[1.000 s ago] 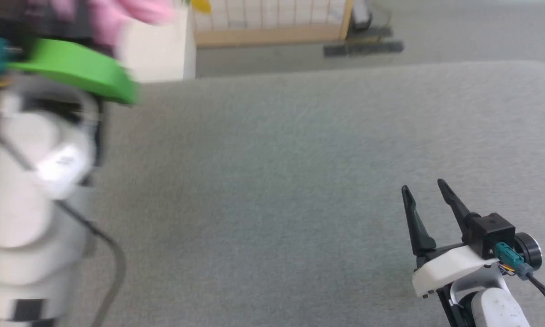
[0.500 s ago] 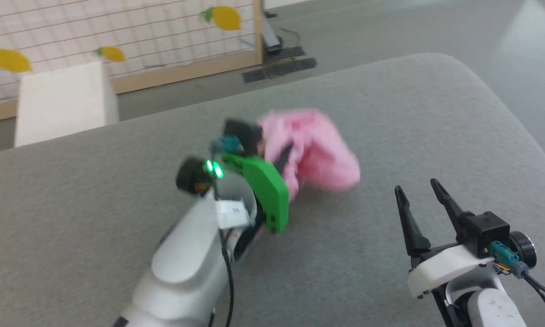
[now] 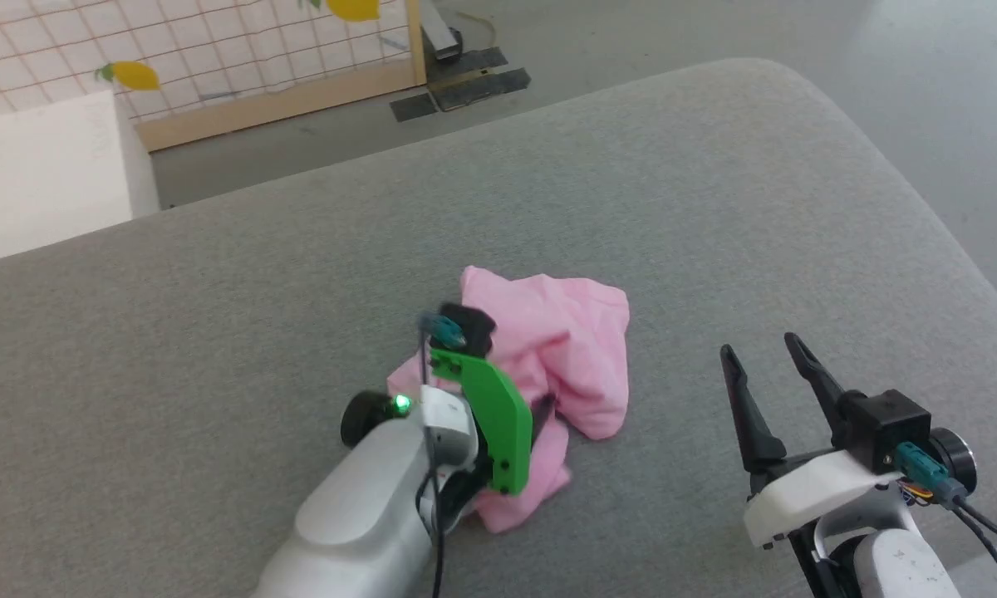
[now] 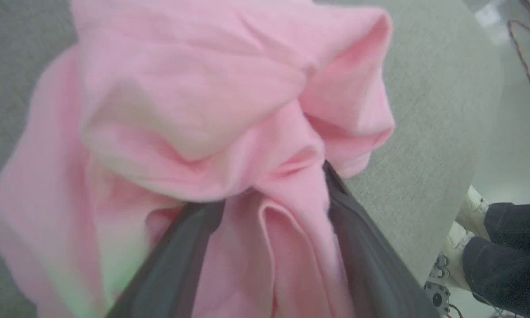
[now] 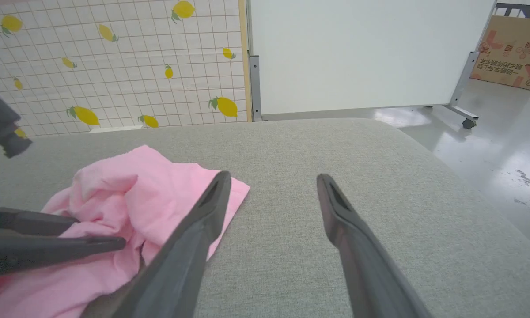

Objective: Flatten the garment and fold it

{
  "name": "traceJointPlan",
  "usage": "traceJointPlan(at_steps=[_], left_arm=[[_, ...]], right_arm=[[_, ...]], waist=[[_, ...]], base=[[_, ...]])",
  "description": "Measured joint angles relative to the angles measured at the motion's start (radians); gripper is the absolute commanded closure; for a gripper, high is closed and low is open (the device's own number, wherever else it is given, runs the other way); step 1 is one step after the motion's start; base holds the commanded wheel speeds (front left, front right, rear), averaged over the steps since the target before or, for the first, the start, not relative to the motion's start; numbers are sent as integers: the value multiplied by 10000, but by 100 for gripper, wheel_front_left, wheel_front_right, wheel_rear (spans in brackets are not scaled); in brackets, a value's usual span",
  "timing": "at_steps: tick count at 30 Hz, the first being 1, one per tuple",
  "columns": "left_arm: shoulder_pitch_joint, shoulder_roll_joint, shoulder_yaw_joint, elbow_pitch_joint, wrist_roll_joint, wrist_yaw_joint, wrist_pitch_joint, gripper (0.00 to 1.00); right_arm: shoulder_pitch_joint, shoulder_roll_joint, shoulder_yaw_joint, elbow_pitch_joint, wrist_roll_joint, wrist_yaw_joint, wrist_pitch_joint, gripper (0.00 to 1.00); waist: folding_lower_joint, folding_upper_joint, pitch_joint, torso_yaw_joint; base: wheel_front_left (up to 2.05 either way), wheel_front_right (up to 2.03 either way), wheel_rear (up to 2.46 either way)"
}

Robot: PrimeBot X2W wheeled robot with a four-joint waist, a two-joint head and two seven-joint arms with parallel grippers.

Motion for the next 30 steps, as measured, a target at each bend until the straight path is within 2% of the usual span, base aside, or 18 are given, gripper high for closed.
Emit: traceJointPlan(at_steps=[5, 6, 10, 13, 18, 19, 22, 30], left_arm=[[141, 180, 888, -1417, 115, 311, -2865, 0], [450, 566, 1277, -2109, 518, 617, -4362, 0], [1221, 1055, 2036, -2842, 709, 1149, -5944, 0], [1831, 1254, 2667, -3446, 876, 1440, -6263, 0], [2923, 1258, 3921, -4790, 1639, 1559, -6320, 0], [3671, 1137, 4497, -5216, 2100, 1540, -6324, 0], [4366, 1030, 5041, -5446, 2589, 1444, -6326, 0], [5277, 525, 5735, -5939, 3490, 1074, -6324, 0]], right_arm=[[-13, 2, -40, -54, -19, 0, 4, 0], [-12, 4, -94, -148, -42, 0, 69, 0], [-11, 6, -128, -280, -113, 0, 128, 0], [-11, 6, -151, -334, -125, 0, 192, 0], [-7, 8, -205, -433, -127, 0, 278, 0], [7, 8, -228, -439, -127, 0, 311, 0], [25, 8, -236, -439, -127, 0, 343, 0], [149, 13, -487, -297, -128, 0, 790, 0]], waist=[[0, 0, -99, 493], [0, 0, -181, 828], [0, 0, -285, 1272], [0, 0, -360, 1575], [0, 0, -465, 1992], [0, -1, -517, 2221], [0, 0, -576, 2447], [0, -1, -670, 2945]], base=[[0, 0, 0], [0, 0, 0], [0, 0, 0], [0, 0, 0], [0, 0, 0], [0, 0, 0], [0, 0, 0], [0, 0, 0]])
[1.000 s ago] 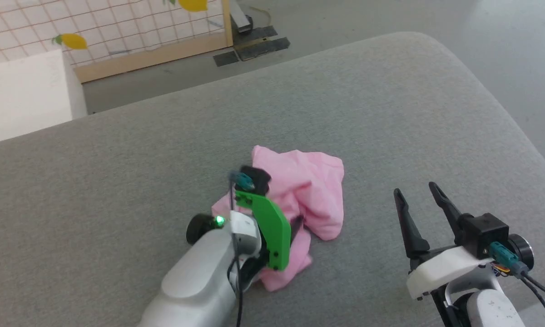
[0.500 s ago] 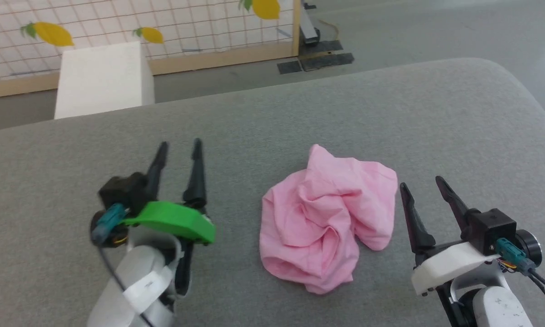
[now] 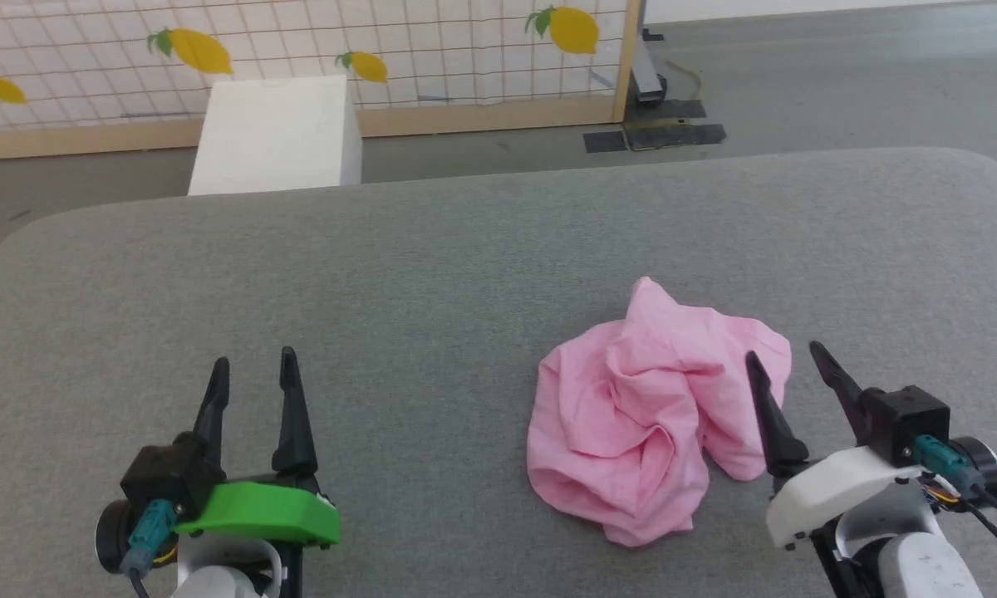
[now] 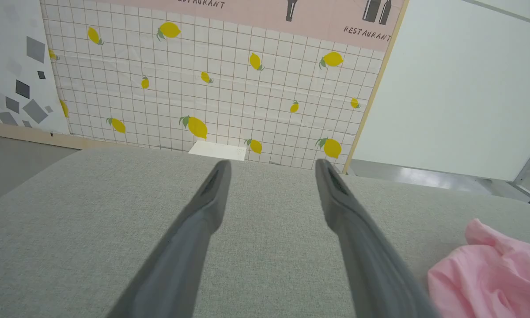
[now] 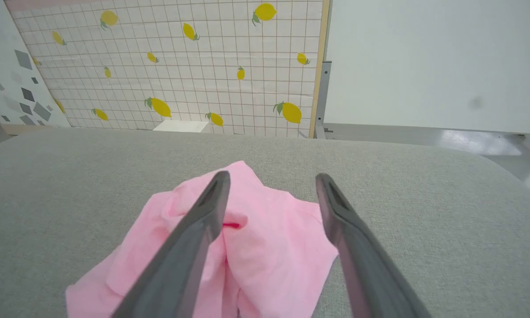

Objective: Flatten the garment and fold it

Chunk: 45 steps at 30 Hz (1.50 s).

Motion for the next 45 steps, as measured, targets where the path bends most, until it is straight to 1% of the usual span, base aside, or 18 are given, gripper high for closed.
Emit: traceJointPlan(at_steps=[3, 6, 8, 11, 13, 18, 21, 23, 24, 25, 26, 31, 34, 36, 40, 43, 45], left_arm=[[87, -169, 121, -52, 188, -142, 0, 0], [94, -297, 198, -102, 290, -242, 0, 0], [92, -374, 199, -121, 347, -295, 0, 0], [66, -420, 196, -113, 359, -414, 0, 0], [31, -435, 174, -100, 370, -491, 0, 0], [-145, -468, 61, -94, 451, -506, 0, 0], [-268, -477, 10, -67, 451, -512, 0, 0], [-346, -479, -23, -29, 451, -510, 0, 0], [-360, -483, -44, -15, 447, -508, 0, 0], [-363, -483, -71, -6, 445, -497, 0, 0], [-364, -483, -94, 4, 445, -495, 0, 0], [-365, -487, -104, 90, 422, -495, 0, 0], [-366, -489, -46, 88, 416, -485, 0, 0], [-366, -489, -56, 86, 410, -468, 0, 0], [-364, -491, -44, 84, 316, -464, 0, 0], [-360, -493, -48, 84, 303, -464, 0, 0], [-354, -493, -50, 86, 261, -464, 0, 0]], right_arm=[[-13, 6, -433, 280, 27, 0, 357, 0], [-267, 2, -1081, 911, 430, 0, 844, 0], [-681, 6, -1528, 1582, 978, 0, 1360, 0], [-1360, 2, -2080, 2556, 995, 0, 2255, 0], [-1787, -17, -2238, 3108, 999, -2, 2819, 0], [-2884, -15, -2683, 4381, 1074, -2, 4282, 0], [-3312, -63, -2694, 4995, 922, -2, 5016, 0], [-3514, -86, -2502, 5321, 826, -6, 5590, 0], [-3598, -138, -2433, 5358, 861, -4, 5749, 53], [-3670, -209, -2320, 5369, 915, -6, 5839, 63], [-3691, -245, -2234, 5358, 972, -6, 5837, 100], [-3665, -238, -2044, 5285, 1175, -6, 5294, 100], [-3663, -368, -2353, 4995, 1014, -2, 4640, 100], [-3694, -623, -2846, 4592, 652, -2, 4111, 100], [-3960, -1032, -3985, 3574, -119, -2, 3394, 100], [-4288, -1277, -4794, 2406, -1024, -2, 2991, 100], [-4502, -1369, -5133, 1622, -1505, -2, 2798, 100]], waist=[[0, 0, 7, 144], [0, 0, 69, 226], [0, 0, 132, 277], [0, 0, 246, 367], [0, 0, 344, 432], [0, 0, 667, 600], [0, 0, 875, 695], [0, 0, 1001, 764], [0, 0, 1033, 794], [0, 0, 1066, 832], [0, 0, 1092, 861], [1, 0, 1046, 824], [0, 0, 942, 736], [1, 0, 857, 662], [1, 1, 699, 536], [1, 0, 583, 459], [1, 1, 533, 430]], base=[[0, 0, 0], [0, 0, 0], [0, 0, 0], [0, 0, 0], [0, 0, 0], [0, 0, 0], [0, 0, 0], [0, 0, 0], [0, 0, 0], [0, 0, 0], [0, 0, 0], [0, 0, 0], [0, 0, 0], [0, 0, 0], [0, 0, 0], [0, 0, 0], [0, 0, 0]])
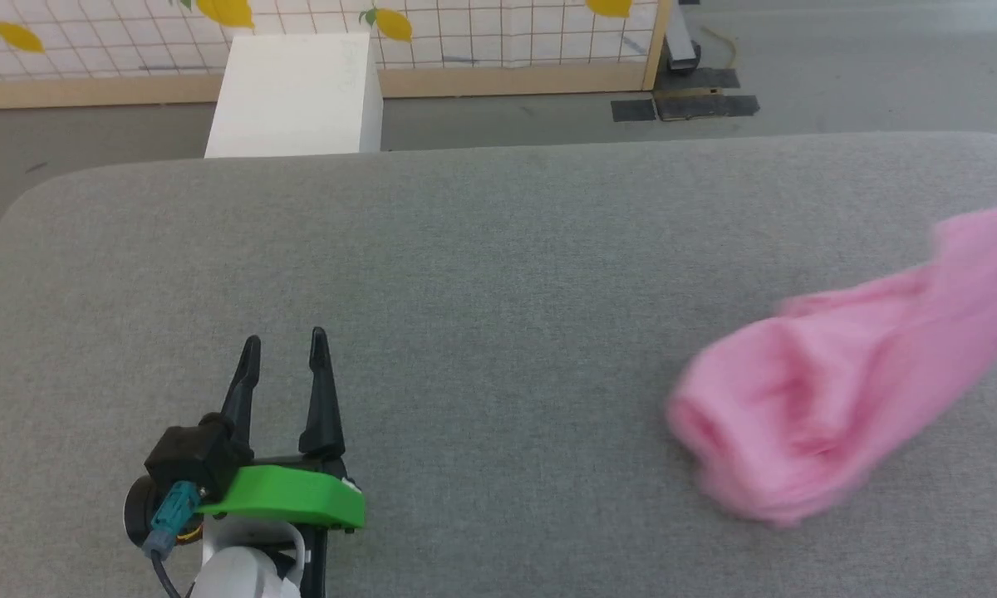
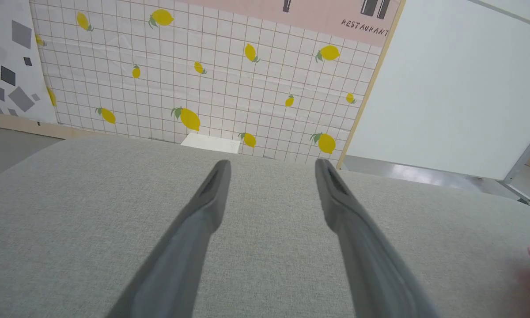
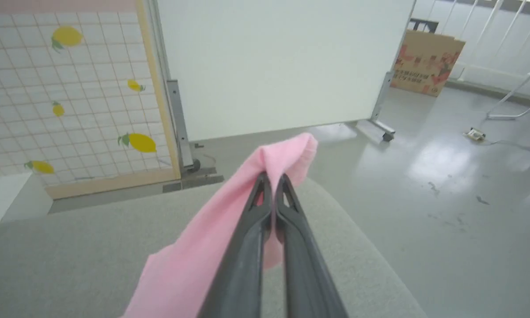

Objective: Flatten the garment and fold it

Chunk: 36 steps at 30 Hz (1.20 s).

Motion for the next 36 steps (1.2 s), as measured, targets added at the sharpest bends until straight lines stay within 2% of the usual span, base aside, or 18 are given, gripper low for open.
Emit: traceJointPlan(at_steps=[3, 5, 8, 11, 18, 24, 30, 31, 32, 36], left_arm=[[3, -2, 4, 4, -13, 0, 0, 0], [7, -2, 23, 8, -13, 0, 0, 0], [13, -2, 48, 21, -13, -2, 0, 0], [14, -4, 40, 42, -15, -4, 0, 0], [3, -4, -136, 69, -58, -31, 0, 0], [-7, -4, -251, 115, -92, -29, 0, 0], [-4, -4, -211, 159, -92, -29, 0, 0], [-3, -4, -201, 161, -92, -29, 0, 0], [-3, -4, -190, 163, -92, -31, 0, 0], [13, -4, -180, 169, -92, -31, 0, 0]], right_arm=[[-403, -13, -136, -1214, -522, 0, -226, 100], [-623, -12, 130, -1837, -713, 0, -278, 100], [-716, 111, 1313, -2428, -545, -2, -52, 100], [-559, 228, 2767, -2506, -115, 0, 334, 100], [456, 623, 6069, -1507, 800, 0, 646, 100], [1061, 1034, 8464, -303, 1657, 0, 497, 100], [1328, 1118, 10746, 476, 2675, 0, 512, 98], [1333, 1080, 11062, 568, 2874, 0, 535, 62], [1340, 1035, 11250, 635, 3039, 0, 554, 0], [1368, 807, 11685, 667, 3764, 0, 575, 0]], waist=[[0, 0, -59, -22], [0, 0, -92, -21], [0, 0, -135, -7], [0, 0, -143, 32], [0, 0, -25, 230], [0, 0, 87, 507], [0, 0, 79, 667], [0, -1, 68, 671], [0, -1, 55, 669], [0, -1, -35, 598]], base=[[0, 0, 0], [0, 0, 0], [0, 0, 0], [0, 0, 0], [0, 0, 0], [0, 0, 0], [0, 0, 0], [0, 0, 0], [0, 0, 0], [0, 0, 0]])
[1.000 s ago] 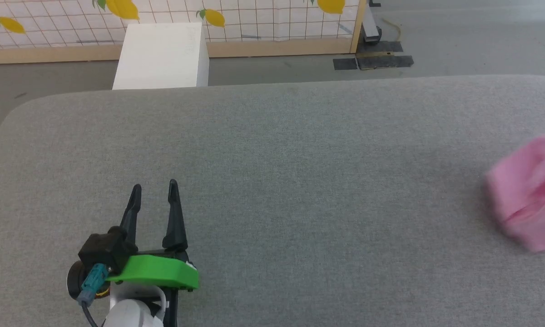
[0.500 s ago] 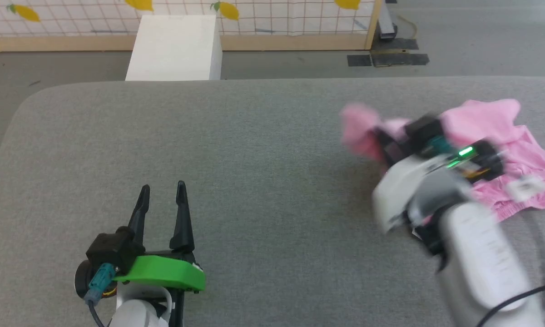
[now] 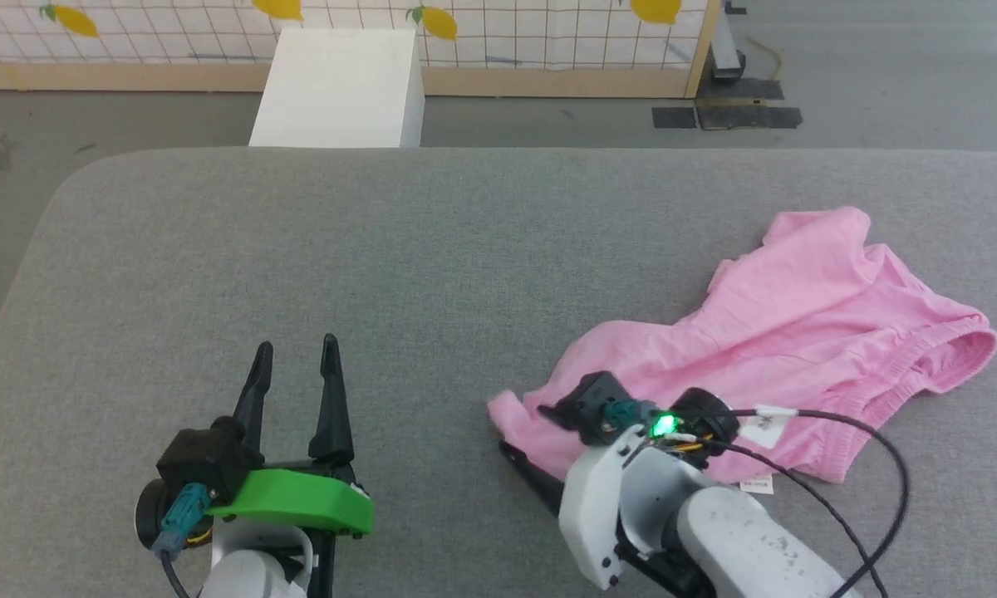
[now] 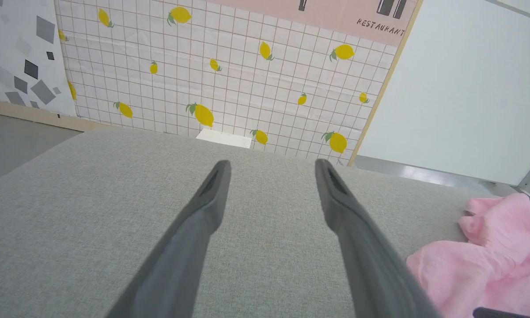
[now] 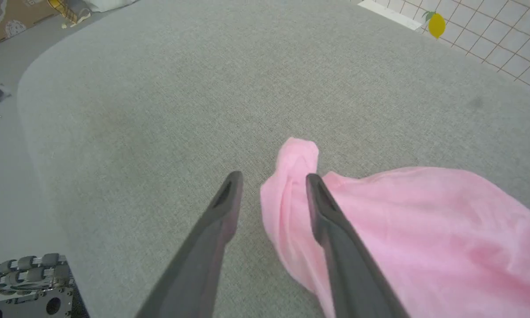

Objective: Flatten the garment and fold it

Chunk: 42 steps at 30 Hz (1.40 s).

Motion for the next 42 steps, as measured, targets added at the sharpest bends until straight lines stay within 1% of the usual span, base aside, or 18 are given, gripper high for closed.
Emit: traceJointPlan(at_steps=[3, 5, 7, 10, 12, 14, 16, 19, 21, 23, 25, 27, 30, 32, 35, 39, 42], left_arm=[[29, -2, 33, 21, -13, -10, 0, 0], [46, 0, 84, 36, -13, -19, 0, 0], [96, -2, 123, 38, -13, -59, -2, 0], [229, -2, 180, 63, -13, -107, 0, 0], [284, -2, 205, 61, -13, -132, 0, 0], [297, -4, 199, 65, -12, -188, 0, 0], [299, -4, 192, 67, -12, -196, 0, 0], [295, -2, 98, 169, 4, -303, 0, 0], [291, -2, -84, 316, 12, -385, -2, 0], [284, -2, -462, 692, 69, -539, 0, 0], [251, -2, -945, 1112, 130, -663, 165, 0], [134, -4, -1442, 1490, 125, -675, 673, 0], [-223, -35, -1964, 1941, 25, -384, 1682, 0], [-620, -44, -2157, 2174, -140, -81, 2389, 0], [-1159, -44, -2345, 2518, -98, 362, 3517, 0], [-1664, 128, -2648, 3062, 173, 598, 5133, 0], [-1795, 345, -2757, 3359, 437, 911, 6128, 0]], right_arm=[[134, -278, -182, -583, 520, 0, -255, 0], [385, -462, -558, -1204, 796, 0, -541, 0], [739, -577, -1097, -1822, 1009, 0, -786, 0], [1483, -642, -2330, -2660, 982, 0, -1156, 0], [2087, -596, -3256, -3170, 780, -2, -1406, 0], [2580, -579, -3881, -3553, 393, -2, -1609, 0], [3104, -428, -4598, -3756, 0, -2, -1797, 0], [3715, -322, -5396, -3741, -882, -2, -1858, 0], [4028, -165, -5845, -3651, -1189, -2, -1973, 0], [4284, -13, -6169, -3532, -1547, -2, -2034, 0], [4431, 155, -6362, -3482, -1622, -2, -2075, 0], [4477, 270, -6435, -3448, -1639, -2, -2100, 0], [4478, 360, -6429, -3434, -1639, -2, -2109, 0], [4474, 403, -6385, -3425, -1638, -2, -2111, 0], [4440, 458, -6320, -3390, -1636, -2, -2111, 0], [4317, 499, -6180, -3359, -1618, -2, -2111, 0], [4265, 516, -6090, -3352, -1588, -2, -2111, 0]], waist=[[0, 0, -107, -89], [0, 0, -184, -171], [0, 0, -256, -263], [0, 0, -395, -402], [0, 0, -477, -518], [0, 0, -536, -631], [-1, 0, -580, -757], [0, 1, -600, -907], [0, 0, -608, -990], [0, 1, -599, -1075], [0, 0, -565, -1140], [0, 0, -516, -1205], [0, 1, -435, -1319], [0, 0, -358, -1401], [0, 0, -256, -1508], [0, 0, -122, -1637], [0, 0, -48, -1739]], base=[[0, 0, 0], [0, 0, 0], [0, 0, 0], [0, 0, 0], [0, 0, 0], [0, 0, 0], [0, 0, 0], [0, 0, 0], [0, 0, 0], [0, 0, 0], [0, 0, 0], [0, 0, 0], [0, 0, 0], [0, 0, 0], [0, 0, 0], [0, 0, 0], [0, 0, 0]])
